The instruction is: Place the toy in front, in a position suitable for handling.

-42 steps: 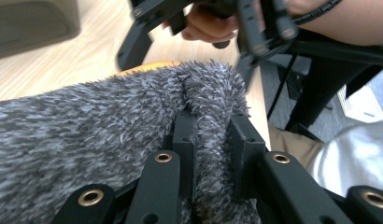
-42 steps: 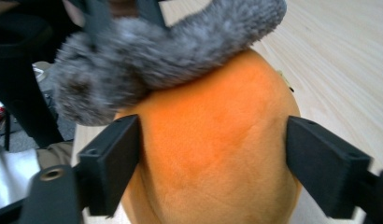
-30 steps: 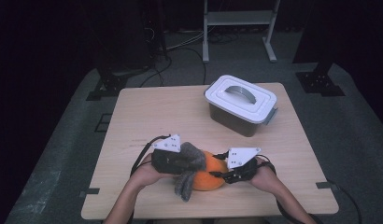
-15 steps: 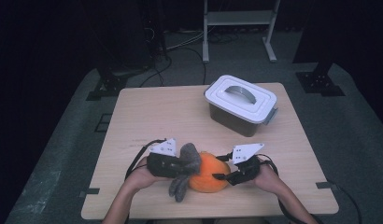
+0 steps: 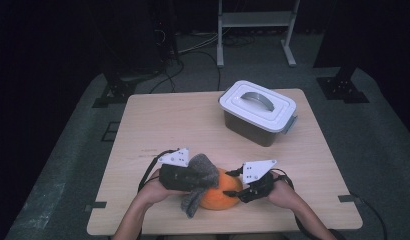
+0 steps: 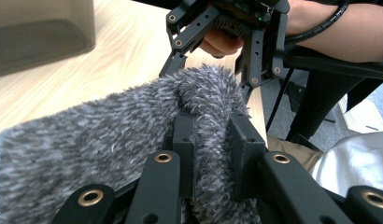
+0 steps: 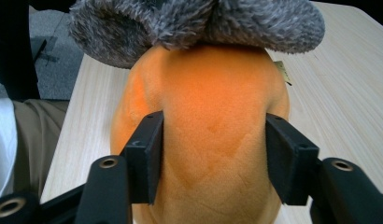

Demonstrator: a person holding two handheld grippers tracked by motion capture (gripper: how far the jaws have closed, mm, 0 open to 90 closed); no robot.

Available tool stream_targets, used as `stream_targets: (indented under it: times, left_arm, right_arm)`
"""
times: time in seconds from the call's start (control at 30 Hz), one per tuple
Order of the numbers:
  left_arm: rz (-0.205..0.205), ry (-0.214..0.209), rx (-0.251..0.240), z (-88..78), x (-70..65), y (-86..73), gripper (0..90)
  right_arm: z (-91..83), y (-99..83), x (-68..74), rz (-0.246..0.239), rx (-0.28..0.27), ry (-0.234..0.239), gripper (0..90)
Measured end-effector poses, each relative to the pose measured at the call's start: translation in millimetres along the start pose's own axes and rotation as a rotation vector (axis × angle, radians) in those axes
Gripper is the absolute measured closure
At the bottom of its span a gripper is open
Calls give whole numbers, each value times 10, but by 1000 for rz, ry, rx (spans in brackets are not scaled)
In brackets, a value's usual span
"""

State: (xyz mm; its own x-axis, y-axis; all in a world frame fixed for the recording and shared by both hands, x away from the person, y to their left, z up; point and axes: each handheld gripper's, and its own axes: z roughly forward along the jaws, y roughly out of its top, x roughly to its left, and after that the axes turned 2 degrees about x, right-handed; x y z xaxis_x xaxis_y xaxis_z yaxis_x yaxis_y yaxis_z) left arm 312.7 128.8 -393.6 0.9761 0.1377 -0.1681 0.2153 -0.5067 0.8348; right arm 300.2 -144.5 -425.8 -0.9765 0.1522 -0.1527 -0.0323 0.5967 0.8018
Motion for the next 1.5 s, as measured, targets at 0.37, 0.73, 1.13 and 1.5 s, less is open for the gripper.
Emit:
stream_targets:
  times: [0.37,0.73,1.13,1.5]
  left_arm:
    - [-39,84,57,-215,52,-171,750]
    - [17,44,61,2,9,76,751]
    - [-47,12,27,-139,14,-195,754]
    - [-1,1,-23,-161,-4,29,753]
  right_arm:
    - [-5,1,16,-12,-2,-11,462]
    - [14,52,45,5,-3,-11,332]
    - [39,-96,-162,280,-17,119,173]
    - [0,-7,-88,97,-6,-15,492]
